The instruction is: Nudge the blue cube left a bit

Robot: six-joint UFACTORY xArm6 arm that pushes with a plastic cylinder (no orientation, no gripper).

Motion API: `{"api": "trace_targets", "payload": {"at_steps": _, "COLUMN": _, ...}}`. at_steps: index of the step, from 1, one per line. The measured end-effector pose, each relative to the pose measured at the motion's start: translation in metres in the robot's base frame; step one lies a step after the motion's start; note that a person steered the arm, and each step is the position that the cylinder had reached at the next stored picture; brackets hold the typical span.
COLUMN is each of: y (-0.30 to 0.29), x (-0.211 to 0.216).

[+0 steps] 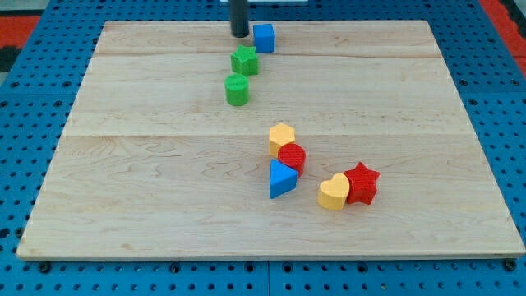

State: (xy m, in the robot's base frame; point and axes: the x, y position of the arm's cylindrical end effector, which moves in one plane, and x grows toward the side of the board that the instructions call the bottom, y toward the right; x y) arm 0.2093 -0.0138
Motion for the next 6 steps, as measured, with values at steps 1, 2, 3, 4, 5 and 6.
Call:
{"api": "trace_targets", "payload": {"at_steps": 1, "y": 0.100, "x": -0.015}}
{"api": "trace_targets", "payload": {"at_steps": 2, "y": 0.131, "x": -0.007}}
{"api": "trace_targets", "payload": {"at_steps": 3, "y": 0.131, "x": 0.017}}
{"api": "trace_targets", "payload": {"at_steps": 4, "y": 0.105, "x": 0.034}}
{"api": "trace_targets", "payload": {"at_steps": 5, "y": 0.093, "x": 0.034}}
{"api": "trace_targets", "payload": {"at_steps": 6, "y": 0.076, "x": 0.034}}
